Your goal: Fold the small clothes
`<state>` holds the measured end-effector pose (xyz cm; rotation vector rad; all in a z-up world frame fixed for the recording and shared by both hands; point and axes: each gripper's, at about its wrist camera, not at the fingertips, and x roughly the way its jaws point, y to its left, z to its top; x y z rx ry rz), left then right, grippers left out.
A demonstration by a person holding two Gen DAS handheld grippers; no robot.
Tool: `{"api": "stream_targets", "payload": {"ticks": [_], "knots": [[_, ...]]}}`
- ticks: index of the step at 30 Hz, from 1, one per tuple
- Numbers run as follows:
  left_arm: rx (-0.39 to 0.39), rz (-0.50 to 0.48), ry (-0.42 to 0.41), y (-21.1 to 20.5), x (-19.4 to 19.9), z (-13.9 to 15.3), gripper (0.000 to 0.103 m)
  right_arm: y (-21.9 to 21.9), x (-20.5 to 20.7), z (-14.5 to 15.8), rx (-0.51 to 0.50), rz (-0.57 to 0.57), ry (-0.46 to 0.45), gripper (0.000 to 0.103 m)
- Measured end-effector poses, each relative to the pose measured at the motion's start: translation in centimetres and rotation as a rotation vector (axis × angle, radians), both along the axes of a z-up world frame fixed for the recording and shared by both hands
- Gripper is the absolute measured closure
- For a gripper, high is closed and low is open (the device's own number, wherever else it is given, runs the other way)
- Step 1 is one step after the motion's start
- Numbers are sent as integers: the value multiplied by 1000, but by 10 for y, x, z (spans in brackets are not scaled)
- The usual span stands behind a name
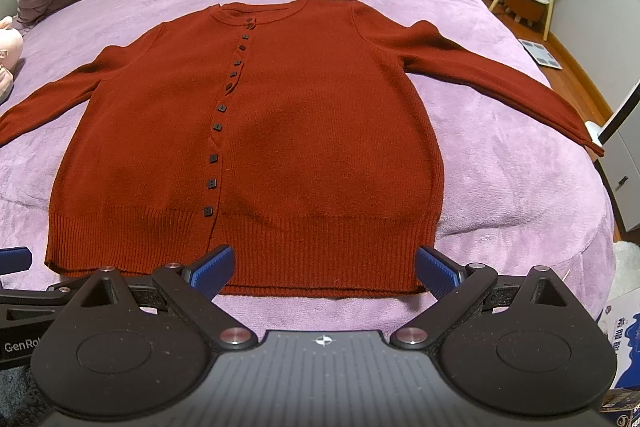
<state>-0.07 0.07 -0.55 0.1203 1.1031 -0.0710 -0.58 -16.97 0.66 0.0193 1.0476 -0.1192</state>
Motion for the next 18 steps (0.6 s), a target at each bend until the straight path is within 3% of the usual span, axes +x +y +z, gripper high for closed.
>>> {"api": "stream_targets", "payload": {"ticks": [18], "knots": [[-19, 4, 27, -1, 3, -1, 16, -1, 0, -3, 7, 1, 5, 6]]}}
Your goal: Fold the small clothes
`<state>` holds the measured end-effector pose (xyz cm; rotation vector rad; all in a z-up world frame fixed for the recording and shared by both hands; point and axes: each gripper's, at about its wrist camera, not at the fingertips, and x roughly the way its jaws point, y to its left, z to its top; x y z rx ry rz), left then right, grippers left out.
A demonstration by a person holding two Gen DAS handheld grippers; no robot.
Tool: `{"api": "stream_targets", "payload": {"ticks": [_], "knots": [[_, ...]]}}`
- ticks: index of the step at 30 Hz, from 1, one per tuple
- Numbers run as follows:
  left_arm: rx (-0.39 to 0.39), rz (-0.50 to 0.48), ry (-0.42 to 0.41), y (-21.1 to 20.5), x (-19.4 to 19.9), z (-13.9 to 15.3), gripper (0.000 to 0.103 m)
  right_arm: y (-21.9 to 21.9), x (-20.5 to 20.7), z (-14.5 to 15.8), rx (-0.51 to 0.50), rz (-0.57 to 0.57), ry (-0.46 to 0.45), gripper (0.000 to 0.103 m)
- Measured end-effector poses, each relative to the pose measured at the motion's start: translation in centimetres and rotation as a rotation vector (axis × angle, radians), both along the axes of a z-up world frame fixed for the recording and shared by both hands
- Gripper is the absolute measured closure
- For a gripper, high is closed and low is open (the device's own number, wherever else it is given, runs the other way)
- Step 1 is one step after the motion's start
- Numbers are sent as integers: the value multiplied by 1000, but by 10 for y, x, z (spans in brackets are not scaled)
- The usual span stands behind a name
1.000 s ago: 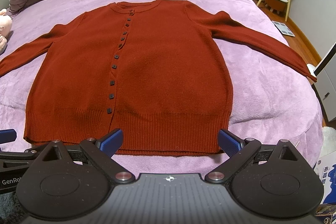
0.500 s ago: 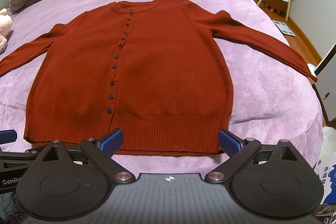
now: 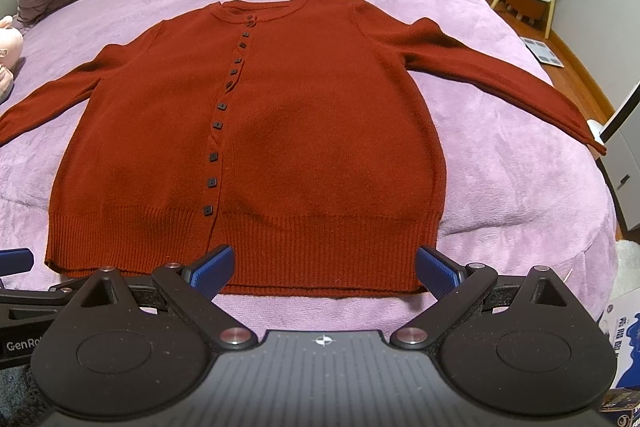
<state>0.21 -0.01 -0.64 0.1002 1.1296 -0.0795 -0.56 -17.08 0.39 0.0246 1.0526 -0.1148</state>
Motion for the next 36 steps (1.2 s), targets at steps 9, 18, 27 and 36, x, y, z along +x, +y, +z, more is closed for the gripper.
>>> {"api": "stream_targets", "payload": {"ticks": [9, 18, 27, 36], "knots": [[-30, 0, 14, 1, 2, 0, 16, -1, 1, -4, 8, 3, 7, 6], [4, 0, 18, 0, 3, -2, 16, -1, 2, -4, 11, 2, 11, 6], [21, 5, 33, 0, 5, -6, 16, -2, 2, -8, 29, 10, 11, 6], [2, 8, 55, 0, 12, -12, 16, -10, 5, -16, 128, 19, 14, 6]]}}
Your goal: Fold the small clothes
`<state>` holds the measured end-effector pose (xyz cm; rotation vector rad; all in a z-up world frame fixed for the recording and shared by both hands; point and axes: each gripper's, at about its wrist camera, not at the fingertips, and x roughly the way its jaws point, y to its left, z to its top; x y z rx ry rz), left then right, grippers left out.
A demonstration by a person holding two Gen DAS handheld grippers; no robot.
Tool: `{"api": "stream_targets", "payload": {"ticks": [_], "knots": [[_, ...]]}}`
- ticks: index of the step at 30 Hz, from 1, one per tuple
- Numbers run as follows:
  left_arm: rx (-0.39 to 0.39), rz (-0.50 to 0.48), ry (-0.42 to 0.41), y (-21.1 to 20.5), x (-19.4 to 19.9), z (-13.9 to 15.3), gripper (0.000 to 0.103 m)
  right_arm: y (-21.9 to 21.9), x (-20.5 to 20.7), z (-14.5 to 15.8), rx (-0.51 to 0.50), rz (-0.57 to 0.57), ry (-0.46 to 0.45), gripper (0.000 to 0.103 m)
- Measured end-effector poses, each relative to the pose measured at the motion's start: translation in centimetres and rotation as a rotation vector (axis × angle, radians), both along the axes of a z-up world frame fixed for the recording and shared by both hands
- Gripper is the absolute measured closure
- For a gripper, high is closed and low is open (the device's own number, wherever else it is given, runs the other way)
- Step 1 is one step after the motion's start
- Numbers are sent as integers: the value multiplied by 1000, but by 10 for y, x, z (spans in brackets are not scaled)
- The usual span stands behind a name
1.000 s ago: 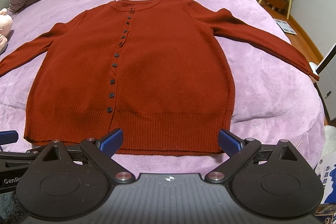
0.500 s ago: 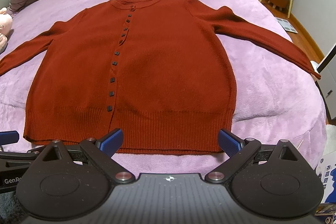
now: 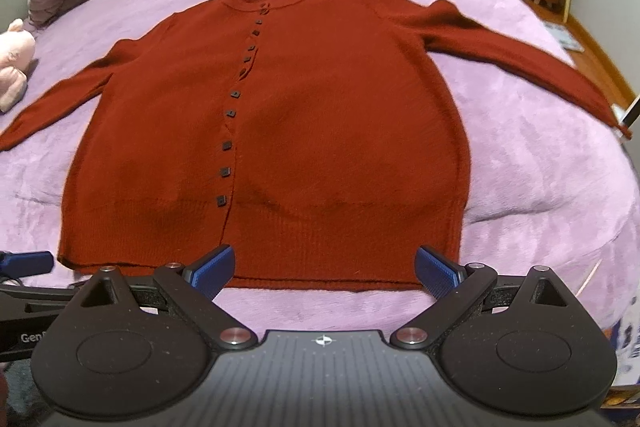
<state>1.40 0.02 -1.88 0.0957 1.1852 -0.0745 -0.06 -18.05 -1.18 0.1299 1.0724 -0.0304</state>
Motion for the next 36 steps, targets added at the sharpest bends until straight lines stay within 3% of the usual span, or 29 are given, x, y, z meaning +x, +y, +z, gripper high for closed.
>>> {"api": "stream_targets", "payload": {"ticks": [3, 5, 9, 11, 13, 16, 19, 21, 25, 28, 30, 31, 35, 36], "knots": [[-26, 6, -17, 2, 5, 0, 16, -20, 3, 0, 116, -15, -59, 7], [-37, 14, -33, 3, 10, 0, 16, -44, 5, 2, 202, -34, -166, 7], [-43, 32, -71, 3, 28, -1, 16, -99, 9, 2, 249, -92, -431, 6], [-46, 35, -88, 2, 39, -3, 16, -136, 20, -1, 230, -185, -492, 6], [-63, 60, -117, 2, 49, -6, 16, -187, 34, -8, 249, -325, -503, 6], [-153, 111, -162, 6, 61, -12, 16, -263, 42, -26, 357, -545, -556, 9], [-287, 132, -161, 9, 71, -20, 15, -324, 46, -50, 416, -729, -547, 26], [-343, 173, -124, 9, 79, -27, 15, -357, 47, -68, 450, -819, -524, 43], [-253, 191, -105, -2, 90, -35, 16, -397, 55, -104, 542, -958, -475, 44], [-173, 172, -98, -11, 94, -40, 16, -407, 59, -120, 632, -985, -508, 45], [-148, 168, -95, -10, 98, -39, 16, -414, 62, -123, 660, -997, -525, 50], [-131, 171, -93, -10, 99, -40, 16, -418, 62, -126, 670, -1003, -527, 54], [-102, 181, -105, -1, 97, -37, 17, -427, 63, -122, 664, -1030, -489, 89], [-104, 183, -106, 1, 97, -37, 18, -428, 66, -121, 646, -1025, -482, 92]]}}
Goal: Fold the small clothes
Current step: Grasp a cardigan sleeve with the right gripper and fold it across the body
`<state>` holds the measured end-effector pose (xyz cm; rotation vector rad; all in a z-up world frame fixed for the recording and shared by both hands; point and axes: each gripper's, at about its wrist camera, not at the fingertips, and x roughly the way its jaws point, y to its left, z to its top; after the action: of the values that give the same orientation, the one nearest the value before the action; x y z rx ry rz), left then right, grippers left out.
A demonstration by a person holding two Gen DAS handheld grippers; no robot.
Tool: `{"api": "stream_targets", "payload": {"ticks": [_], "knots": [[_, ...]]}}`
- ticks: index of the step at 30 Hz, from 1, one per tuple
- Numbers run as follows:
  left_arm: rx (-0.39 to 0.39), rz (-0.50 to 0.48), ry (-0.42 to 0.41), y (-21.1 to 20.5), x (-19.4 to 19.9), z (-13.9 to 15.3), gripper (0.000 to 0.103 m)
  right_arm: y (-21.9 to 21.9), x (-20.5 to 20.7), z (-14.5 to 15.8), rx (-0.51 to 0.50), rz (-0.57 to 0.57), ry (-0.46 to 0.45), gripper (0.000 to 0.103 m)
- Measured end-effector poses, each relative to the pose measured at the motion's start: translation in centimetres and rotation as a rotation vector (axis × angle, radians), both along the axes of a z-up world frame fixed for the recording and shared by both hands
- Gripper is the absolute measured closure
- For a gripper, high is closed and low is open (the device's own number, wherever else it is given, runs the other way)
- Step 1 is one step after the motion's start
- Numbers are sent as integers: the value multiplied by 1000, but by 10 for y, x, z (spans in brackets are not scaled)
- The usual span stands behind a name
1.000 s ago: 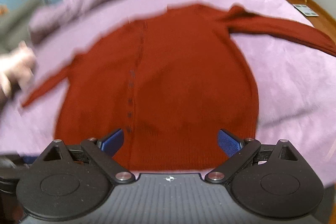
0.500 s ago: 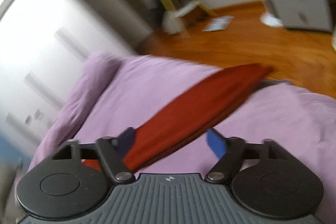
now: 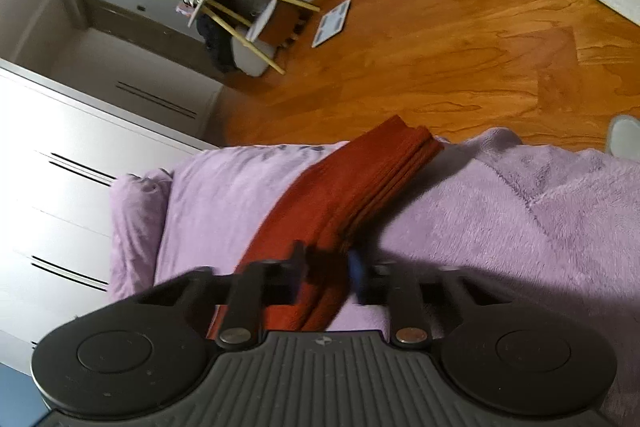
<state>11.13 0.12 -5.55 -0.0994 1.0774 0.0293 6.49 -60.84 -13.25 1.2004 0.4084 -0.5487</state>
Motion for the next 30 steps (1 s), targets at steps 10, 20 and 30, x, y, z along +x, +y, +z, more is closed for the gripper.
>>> {"api": "stream_targets", "payload": {"ticks": [10, 20, 30], "knots": [[-76, -48, -72, 9, 33, 27, 20, 201, 72, 133, -476, 741, -326, 96], [-277, -163, -77, 27, 108, 4, 33, 317, 85, 67, -336, 1072, -139, 76], [-492, -38, 75, 39, 171, -50, 40, 292, 65, 31, -237, 970, -48, 76]]}}
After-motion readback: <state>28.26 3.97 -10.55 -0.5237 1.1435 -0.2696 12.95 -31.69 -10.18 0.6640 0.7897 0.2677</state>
